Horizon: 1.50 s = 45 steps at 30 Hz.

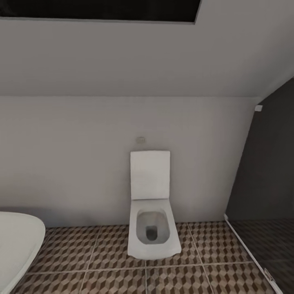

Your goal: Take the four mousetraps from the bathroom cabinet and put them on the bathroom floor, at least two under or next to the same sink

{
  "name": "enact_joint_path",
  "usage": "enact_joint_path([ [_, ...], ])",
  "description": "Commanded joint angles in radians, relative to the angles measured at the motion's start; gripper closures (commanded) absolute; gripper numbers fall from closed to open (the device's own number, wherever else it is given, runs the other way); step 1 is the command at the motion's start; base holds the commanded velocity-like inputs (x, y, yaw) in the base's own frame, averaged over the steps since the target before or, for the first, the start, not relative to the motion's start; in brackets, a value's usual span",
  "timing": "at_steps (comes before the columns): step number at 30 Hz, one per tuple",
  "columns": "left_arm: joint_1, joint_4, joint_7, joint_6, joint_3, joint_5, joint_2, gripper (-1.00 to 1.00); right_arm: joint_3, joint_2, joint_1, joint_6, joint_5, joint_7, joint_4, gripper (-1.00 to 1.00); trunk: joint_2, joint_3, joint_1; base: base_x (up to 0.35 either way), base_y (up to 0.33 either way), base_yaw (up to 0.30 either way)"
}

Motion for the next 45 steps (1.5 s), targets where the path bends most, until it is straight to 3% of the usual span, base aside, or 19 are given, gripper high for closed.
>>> enact_joint_path([
  [1,-0.001,0.000,0.004,-0.002,-0.008,0.005,-0.001,1.00,0.001,-0.001,-0.001,0.003,0.006,0.000,0.001,1.00,-0.001,-0.001,0.000,0.010,0.009,0.217],
  [37,-0.001,-0.002,0.010,0.009,-0.002,-0.006,-0.011,1.00,0.001,-0.005,-0.001,0.001,0.006,0.006,0.001,1.00,-0.001,-0.001,0.000,0.001,0.001,0.019],
  [45,-0.001,-0.001,0.011,0.006,-0.002,-0.006,-0.014,1.00,0.001,-0.006,-0.001,0.002,0.006,0.006,0.001,1.00,-0.057,-0.026,0.031,0.000,0.000,0.000],
])
